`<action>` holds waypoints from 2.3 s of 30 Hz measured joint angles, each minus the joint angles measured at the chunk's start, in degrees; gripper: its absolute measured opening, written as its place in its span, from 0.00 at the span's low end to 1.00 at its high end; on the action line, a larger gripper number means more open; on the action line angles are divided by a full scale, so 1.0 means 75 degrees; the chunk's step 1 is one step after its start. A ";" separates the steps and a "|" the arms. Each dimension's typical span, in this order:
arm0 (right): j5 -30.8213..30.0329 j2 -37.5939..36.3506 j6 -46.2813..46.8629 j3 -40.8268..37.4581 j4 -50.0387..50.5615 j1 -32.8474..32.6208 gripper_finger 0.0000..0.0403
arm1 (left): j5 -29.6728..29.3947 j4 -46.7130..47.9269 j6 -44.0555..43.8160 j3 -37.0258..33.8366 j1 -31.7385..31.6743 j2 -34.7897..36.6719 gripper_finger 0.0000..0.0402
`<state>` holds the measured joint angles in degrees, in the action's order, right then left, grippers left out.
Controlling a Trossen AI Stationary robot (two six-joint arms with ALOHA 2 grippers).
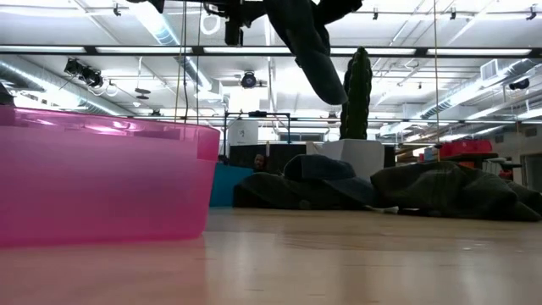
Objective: Pick & Place hat
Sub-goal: Put the right blue cap into the red bin
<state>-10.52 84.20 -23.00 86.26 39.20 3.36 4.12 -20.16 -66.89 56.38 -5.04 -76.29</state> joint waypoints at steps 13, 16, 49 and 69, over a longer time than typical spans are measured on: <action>0.0016 -0.0006 0.0033 0.0000 -0.0089 -0.0002 0.06 | 0.0132 0.0046 0.0367 0.0000 -0.0002 0.0000 0.07; 0.0008 -0.0006 0.0419 0.0000 -0.0090 0.0000 0.08 | 0.0084 0.0044 0.0414 0.0000 -0.0001 0.0000 0.03; 0.0064 -0.1600 0.3443 0.0000 0.1228 0.0035 0.45 | -0.7807 0.2558 0.1849 0.0000 0.1347 0.2145 0.02; 0.0061 -0.1597 0.3465 0.0000 0.1313 0.0035 0.42 | -0.8166 0.3689 0.0209 0.0000 0.3384 0.2130 0.02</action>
<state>-10.07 72.23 2.98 86.26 49.05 3.62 -57.12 7.51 -65.32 56.38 20.34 -60.31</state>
